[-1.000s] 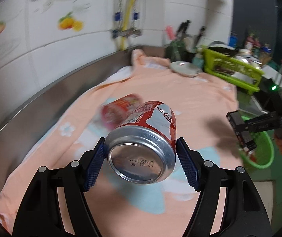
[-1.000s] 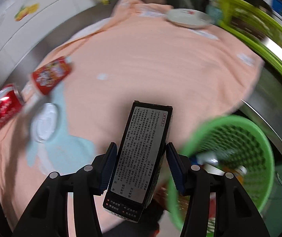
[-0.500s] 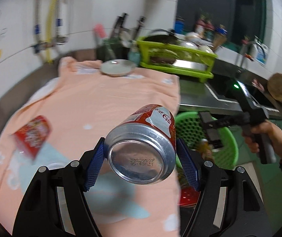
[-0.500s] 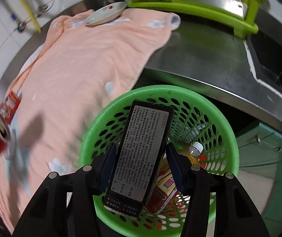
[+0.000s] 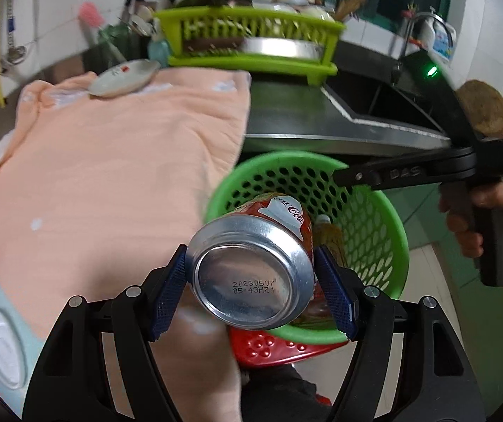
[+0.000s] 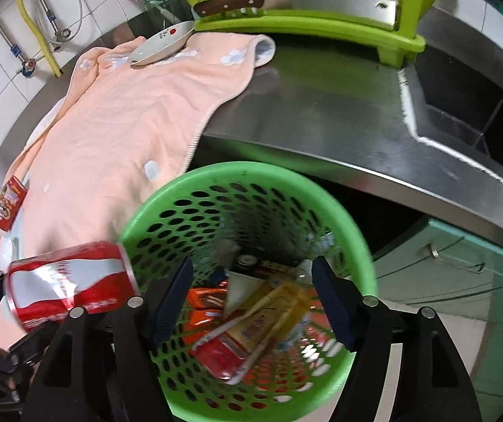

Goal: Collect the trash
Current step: 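Carry can and black box to the green basket and release both, then grasp the white plastic lid with the left tool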

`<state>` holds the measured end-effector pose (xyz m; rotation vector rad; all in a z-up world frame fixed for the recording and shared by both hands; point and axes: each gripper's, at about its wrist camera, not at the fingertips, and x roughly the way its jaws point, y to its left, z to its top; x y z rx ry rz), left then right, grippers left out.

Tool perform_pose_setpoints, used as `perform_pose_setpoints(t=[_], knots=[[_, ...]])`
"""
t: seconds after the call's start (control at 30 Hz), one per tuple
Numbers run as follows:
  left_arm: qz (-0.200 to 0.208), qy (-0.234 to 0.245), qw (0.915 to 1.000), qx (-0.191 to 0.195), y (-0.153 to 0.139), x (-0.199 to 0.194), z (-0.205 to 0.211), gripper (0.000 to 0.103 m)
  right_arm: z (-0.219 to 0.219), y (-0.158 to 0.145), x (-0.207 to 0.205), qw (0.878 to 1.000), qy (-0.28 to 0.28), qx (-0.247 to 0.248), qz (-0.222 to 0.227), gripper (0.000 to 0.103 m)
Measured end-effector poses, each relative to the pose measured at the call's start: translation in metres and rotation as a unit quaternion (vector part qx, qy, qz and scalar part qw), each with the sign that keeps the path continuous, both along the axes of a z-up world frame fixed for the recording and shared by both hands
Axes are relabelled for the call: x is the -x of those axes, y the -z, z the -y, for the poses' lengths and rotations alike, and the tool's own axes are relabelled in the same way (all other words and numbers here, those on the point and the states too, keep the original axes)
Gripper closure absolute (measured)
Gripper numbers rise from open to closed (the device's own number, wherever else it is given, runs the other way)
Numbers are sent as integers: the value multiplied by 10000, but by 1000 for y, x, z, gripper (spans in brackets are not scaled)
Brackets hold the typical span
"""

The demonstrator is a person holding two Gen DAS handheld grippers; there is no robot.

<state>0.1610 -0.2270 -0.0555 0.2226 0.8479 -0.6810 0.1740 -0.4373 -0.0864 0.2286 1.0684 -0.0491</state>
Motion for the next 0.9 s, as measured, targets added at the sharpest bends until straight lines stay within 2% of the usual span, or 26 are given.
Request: perform_pose_setpoints(t=[0.23,0.4,0.63,0.9], knots=[[-241,98,9992,-304,24,-2,26,32,10,-2,13,10000,-39,13,56,32],[-295,88,9991,-293,28,0,27,29,7,-2,16,9999,-80,2,77,31],[-152,-65,9997,-199,14,6,6,28,-4,-10,20,9998,-160,12,152,31],[100,-423,9990,-79,-10,18,-40,28,-36,-23,20,9986,-446,-6,284,31]])
